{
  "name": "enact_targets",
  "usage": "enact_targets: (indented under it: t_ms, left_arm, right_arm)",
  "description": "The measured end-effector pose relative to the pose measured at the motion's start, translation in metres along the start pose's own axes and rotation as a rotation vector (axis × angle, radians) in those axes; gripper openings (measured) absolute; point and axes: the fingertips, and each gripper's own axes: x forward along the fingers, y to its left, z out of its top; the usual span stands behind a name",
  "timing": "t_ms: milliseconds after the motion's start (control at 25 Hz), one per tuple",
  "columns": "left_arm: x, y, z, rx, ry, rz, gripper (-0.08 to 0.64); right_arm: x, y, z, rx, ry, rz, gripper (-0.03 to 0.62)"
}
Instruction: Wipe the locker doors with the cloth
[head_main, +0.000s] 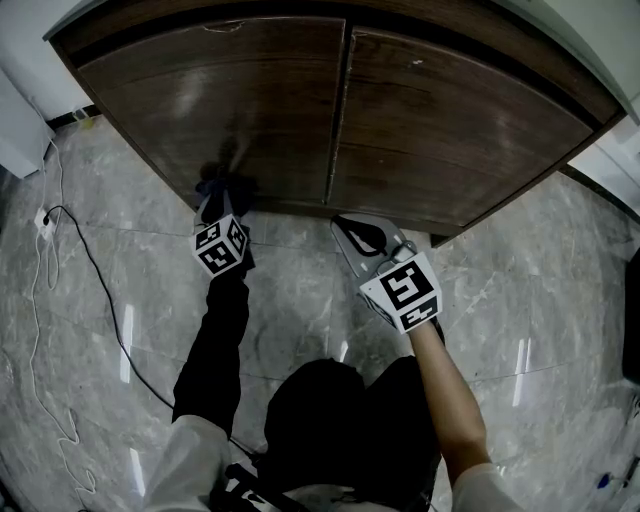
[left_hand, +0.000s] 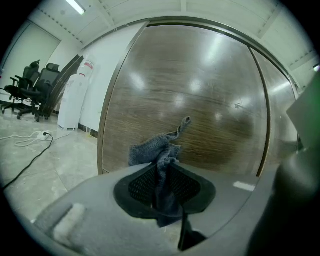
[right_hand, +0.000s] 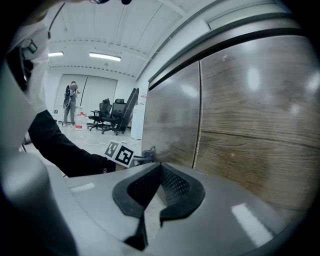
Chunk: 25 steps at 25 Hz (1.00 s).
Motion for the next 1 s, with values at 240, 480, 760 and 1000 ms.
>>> enact_targets:
  t_ms: [240, 480, 760, 1000]
  left_arm:
    - [-0.006, 0.003, 0.002, -0.005, -0.002, -0.007, 0.069]
    - [-0.037, 0.01, 0.032, -0.011, -0.071, -0.013, 0.069]
    - [-0.075, 0.007, 0.098, 0.016, -0.178, -0.038, 0.069]
    - [-0.099, -0.005, 0.163, 0.059, -0.275, -0.061, 0.069]
  right_arm:
    - [-0.002, -0.001, 0.002, -0.004, -0.003, -0.004, 0.005]
    - [-0.004, 0.0, 0.011, -0.01, -0.022, -0.003, 0.005]
    - [0.004, 0.006, 0.041, -0.021, -0.066, 0.002, 0.006]
    - [0.009, 0.018, 0.072, -0.053, -0.116, 0.04, 0.005]
